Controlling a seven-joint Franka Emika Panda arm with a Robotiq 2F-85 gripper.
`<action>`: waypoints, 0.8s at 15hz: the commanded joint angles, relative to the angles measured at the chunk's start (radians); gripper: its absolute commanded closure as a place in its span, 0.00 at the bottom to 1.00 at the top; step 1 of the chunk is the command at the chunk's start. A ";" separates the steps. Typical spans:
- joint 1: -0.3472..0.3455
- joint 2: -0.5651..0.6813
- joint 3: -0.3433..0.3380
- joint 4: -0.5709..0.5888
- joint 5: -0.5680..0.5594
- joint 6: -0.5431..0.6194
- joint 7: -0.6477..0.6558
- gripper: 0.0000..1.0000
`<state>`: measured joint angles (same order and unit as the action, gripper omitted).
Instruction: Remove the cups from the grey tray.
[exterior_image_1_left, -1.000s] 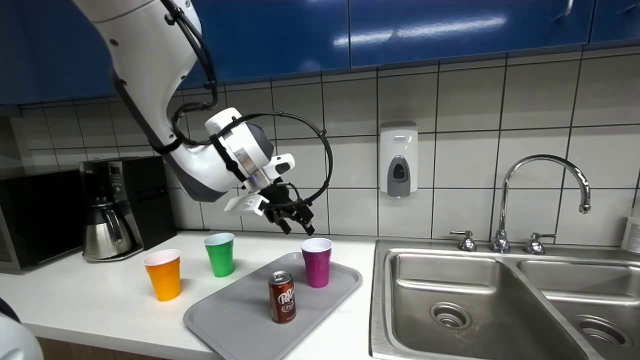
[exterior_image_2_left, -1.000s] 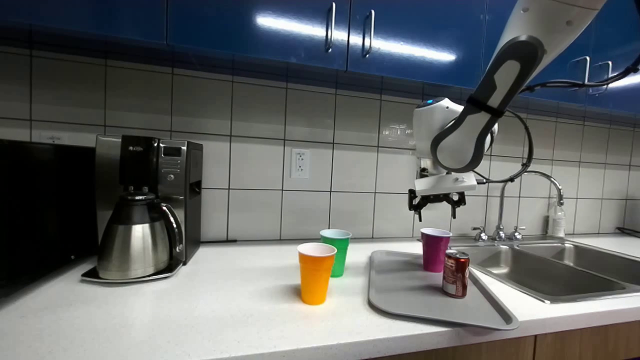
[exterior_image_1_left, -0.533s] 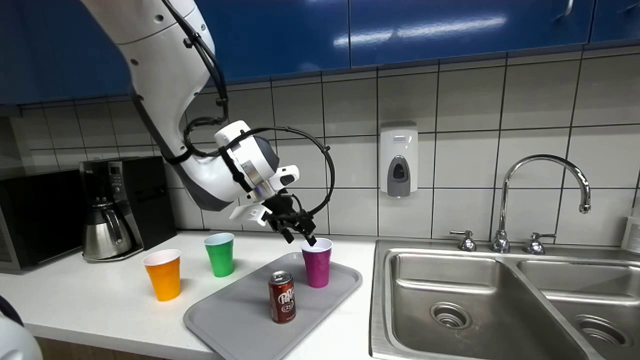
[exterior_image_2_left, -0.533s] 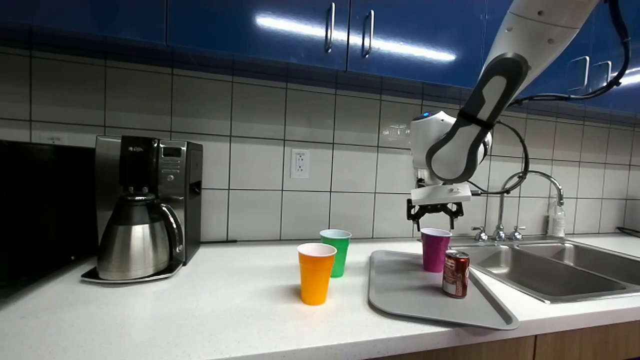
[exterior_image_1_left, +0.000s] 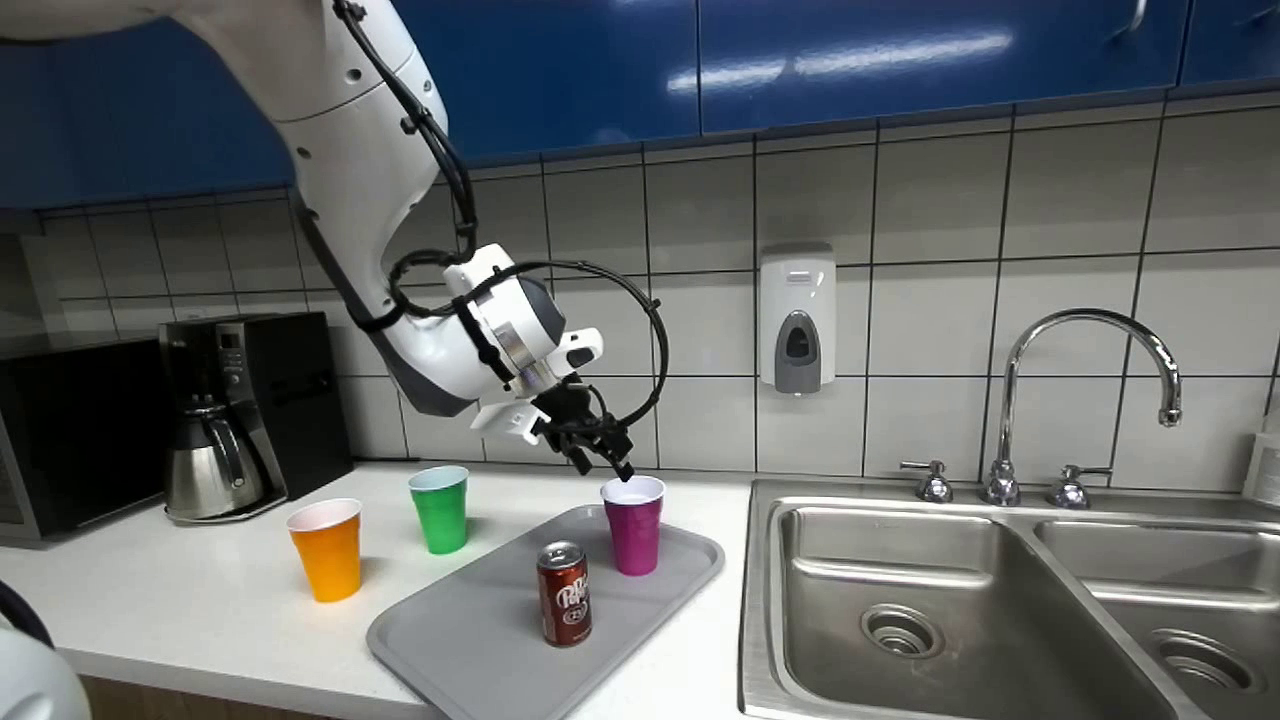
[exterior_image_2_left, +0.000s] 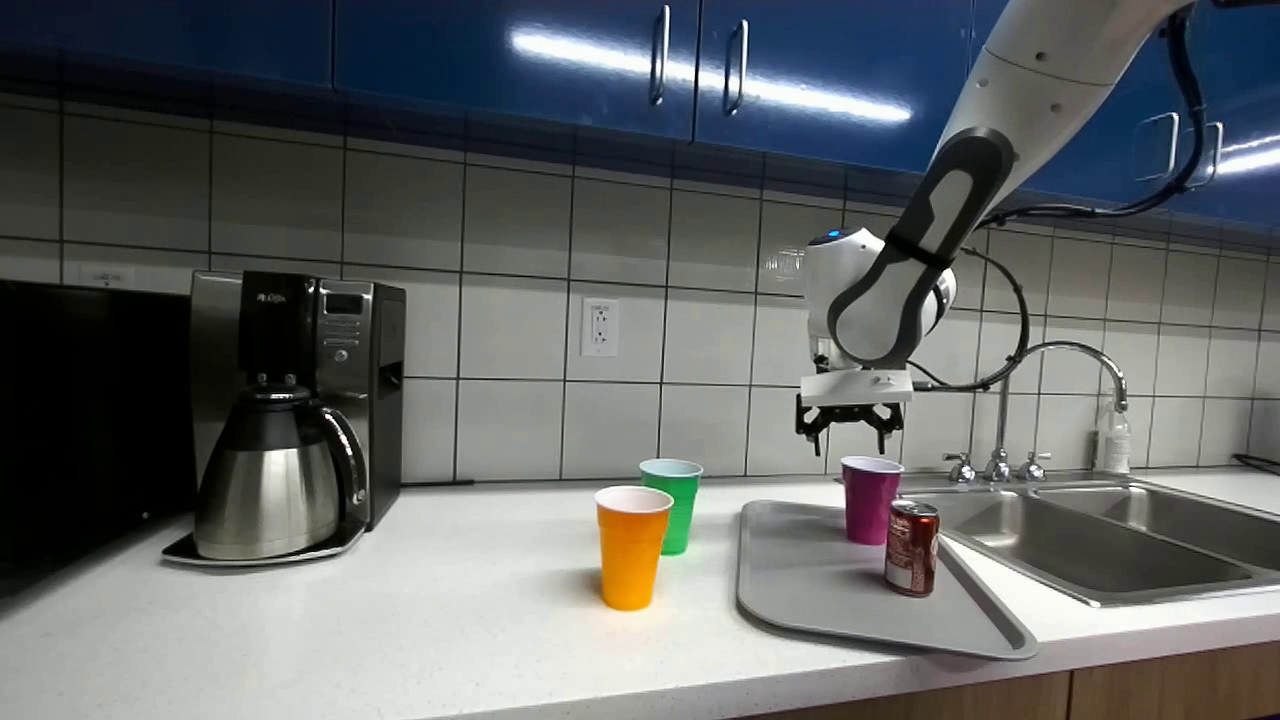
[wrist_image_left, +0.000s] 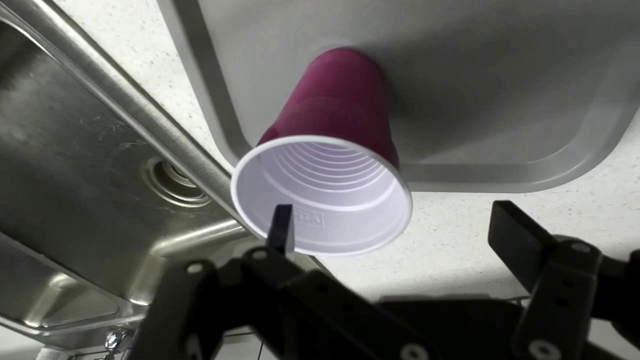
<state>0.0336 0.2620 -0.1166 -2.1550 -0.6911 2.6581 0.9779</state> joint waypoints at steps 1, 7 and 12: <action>0.023 0.057 -0.021 0.056 0.018 -0.007 0.012 0.00; 0.046 0.121 -0.043 0.096 0.053 -0.007 0.005 0.00; 0.067 0.124 -0.067 0.089 0.062 0.007 0.007 0.51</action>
<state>0.0766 0.3829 -0.1575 -2.0778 -0.6419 2.6585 0.9779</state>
